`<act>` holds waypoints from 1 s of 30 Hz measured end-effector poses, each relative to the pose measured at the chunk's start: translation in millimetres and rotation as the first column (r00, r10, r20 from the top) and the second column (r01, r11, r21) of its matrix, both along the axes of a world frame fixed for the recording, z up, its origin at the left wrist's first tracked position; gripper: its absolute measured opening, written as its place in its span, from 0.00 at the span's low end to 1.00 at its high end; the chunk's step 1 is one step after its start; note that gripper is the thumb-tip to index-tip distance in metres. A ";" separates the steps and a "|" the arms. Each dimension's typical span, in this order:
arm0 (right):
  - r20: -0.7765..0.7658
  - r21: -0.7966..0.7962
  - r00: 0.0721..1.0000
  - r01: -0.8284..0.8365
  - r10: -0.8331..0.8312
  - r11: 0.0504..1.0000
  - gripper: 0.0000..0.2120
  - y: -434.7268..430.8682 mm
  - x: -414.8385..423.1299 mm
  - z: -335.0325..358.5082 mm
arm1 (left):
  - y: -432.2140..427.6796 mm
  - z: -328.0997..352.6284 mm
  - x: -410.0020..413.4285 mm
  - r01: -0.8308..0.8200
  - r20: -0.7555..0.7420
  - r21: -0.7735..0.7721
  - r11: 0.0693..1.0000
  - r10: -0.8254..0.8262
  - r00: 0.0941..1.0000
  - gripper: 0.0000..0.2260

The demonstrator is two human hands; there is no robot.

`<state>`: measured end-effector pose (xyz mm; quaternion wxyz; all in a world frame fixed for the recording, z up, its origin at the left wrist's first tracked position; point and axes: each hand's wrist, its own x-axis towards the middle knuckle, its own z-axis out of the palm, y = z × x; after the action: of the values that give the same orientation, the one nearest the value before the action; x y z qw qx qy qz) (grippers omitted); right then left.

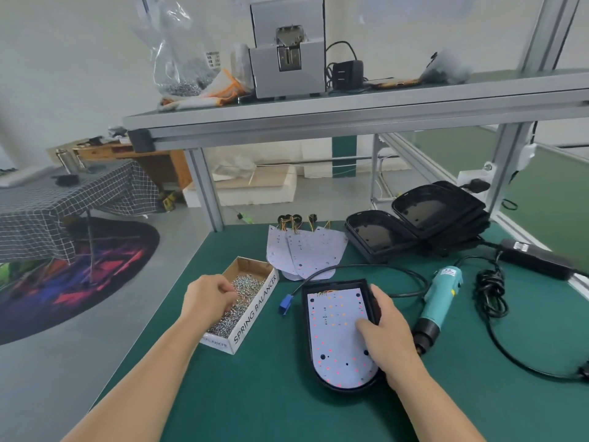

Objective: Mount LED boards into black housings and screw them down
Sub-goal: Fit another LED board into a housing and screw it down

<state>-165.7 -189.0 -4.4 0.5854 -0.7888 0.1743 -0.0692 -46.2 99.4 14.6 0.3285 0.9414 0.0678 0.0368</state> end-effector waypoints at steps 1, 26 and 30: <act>0.002 -0.036 1.000 -0.017 0.017 0.999 0.34 1.7 -0.2 3.1 | -0.8 -1.0 -0.5 -0.011 0.006 0.000 1.000 0.011 1.000 0.07; -0.254 -0.365 0.871 0.316 -0.420 0.876 0.36 -111.6 12.5 13.1 | -136.3 39.7 -60.9 -0.486 -0.323 -0.856 -0.177 -0.553 0.768 0.03; -0.240 -0.191 0.887 0.356 -0.395 0.915 0.24 -121.2 3.7 14.8 | -141.5 39.5 -63.7 -0.460 -0.317 -0.874 -0.159 -0.531 0.786 0.06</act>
<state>-162.0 -310.1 10.3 0.4734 -0.7815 0.3977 -0.0839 -109.8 -42.2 54.1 0.8792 0.2921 0.1429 -0.3481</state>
